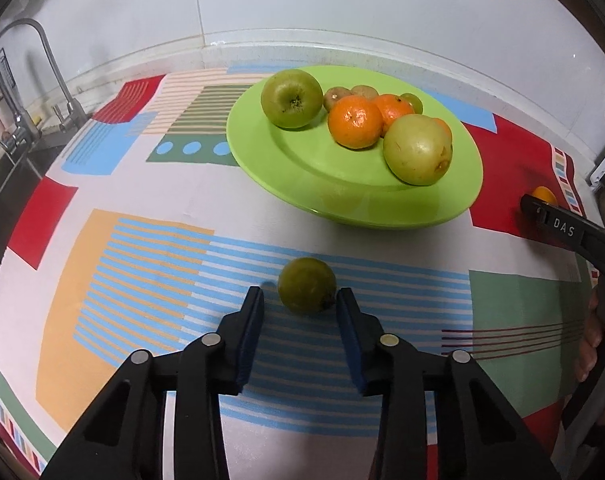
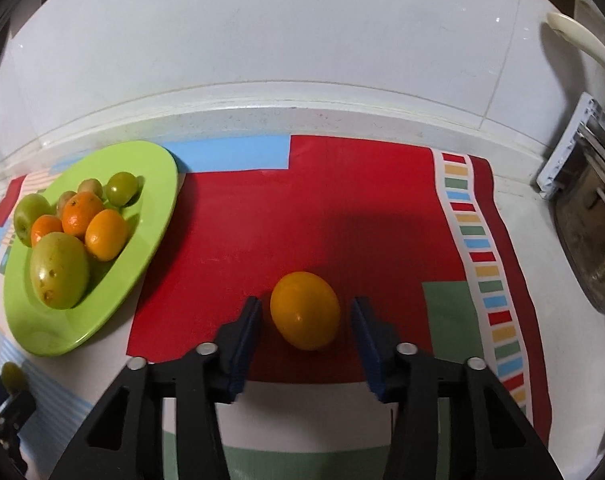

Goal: Organize fruits
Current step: 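Grasp the green persimmon with left tool while right tool grasps the last orange, then carry the persimmon with left tool while right tool carries the orange over the plate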

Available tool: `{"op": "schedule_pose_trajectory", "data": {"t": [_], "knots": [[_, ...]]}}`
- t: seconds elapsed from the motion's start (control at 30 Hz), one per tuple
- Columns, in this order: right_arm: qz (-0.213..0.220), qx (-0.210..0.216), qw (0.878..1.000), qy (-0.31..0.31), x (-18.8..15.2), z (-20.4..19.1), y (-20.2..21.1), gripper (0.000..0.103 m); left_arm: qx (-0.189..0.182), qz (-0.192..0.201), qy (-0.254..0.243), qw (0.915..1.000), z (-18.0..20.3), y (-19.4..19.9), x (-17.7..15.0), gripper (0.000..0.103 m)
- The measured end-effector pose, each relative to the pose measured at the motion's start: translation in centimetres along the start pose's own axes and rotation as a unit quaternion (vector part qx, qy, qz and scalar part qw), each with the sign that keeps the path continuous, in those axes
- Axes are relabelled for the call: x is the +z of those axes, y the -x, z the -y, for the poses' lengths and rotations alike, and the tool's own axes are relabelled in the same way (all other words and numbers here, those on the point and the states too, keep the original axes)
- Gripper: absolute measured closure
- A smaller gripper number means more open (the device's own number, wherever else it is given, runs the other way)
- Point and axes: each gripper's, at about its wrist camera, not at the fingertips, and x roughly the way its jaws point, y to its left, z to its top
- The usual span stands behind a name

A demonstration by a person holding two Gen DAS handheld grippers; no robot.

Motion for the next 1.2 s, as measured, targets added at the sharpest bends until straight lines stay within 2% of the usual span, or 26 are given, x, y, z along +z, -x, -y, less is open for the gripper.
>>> {"op": "schedule_pose_trajectory", "data": {"t": [0.13, 0.3, 0.43, 0.7, 0.87, 1.03, 1.2], "knots": [[0.006, 0.003, 1.0, 0.002, 0.1, -0.2, -0.2, 0.068, -0.001, 0.002, -0.002, 1.0, -0.1, -0.1, 0.1, 0.074], [0.01, 0.009, 1.0, -0.002, -0.2, -0.2, 0.0, 0.068, -0.007, 0.005, -0.006, 0.9999, -0.3, -0.1, 0.2, 0.075], [0.023, 0.02, 1.0, -0.008, -1.1, -0.3, 1.5, 0.068, -0.016, 0.012, -0.014, 0.9997, -0.6, -0.1, 0.1, 0.075], [0.042, 0.053, 0.998, -0.01, -3.3, -2.2, 5.9, 0.068, -0.057, 0.025, -0.04, 0.9973, -1.8, 0.4, -0.4, 0.075], [0.057, 0.064, 0.996, -0.012, -4.6, -3.9, 8.7, 0.068, -0.081, 0.053, -0.07, 0.9929, -2.6, 1.7, -0.5, 0.075], [0.068, 0.073, 0.995, -0.015, -5.7, -5.6, 10.7, 0.068, -0.12, 0.079, -0.097, 0.9849, -3.9, 3.2, -0.4, 0.075], [0.08, 0.08, 0.993, -0.023, -6.4, -7.3, 12.6, 0.068, -0.139, 0.099, -0.126, 0.9773, -4.9, 4.6, 0.1, 0.075]]}}
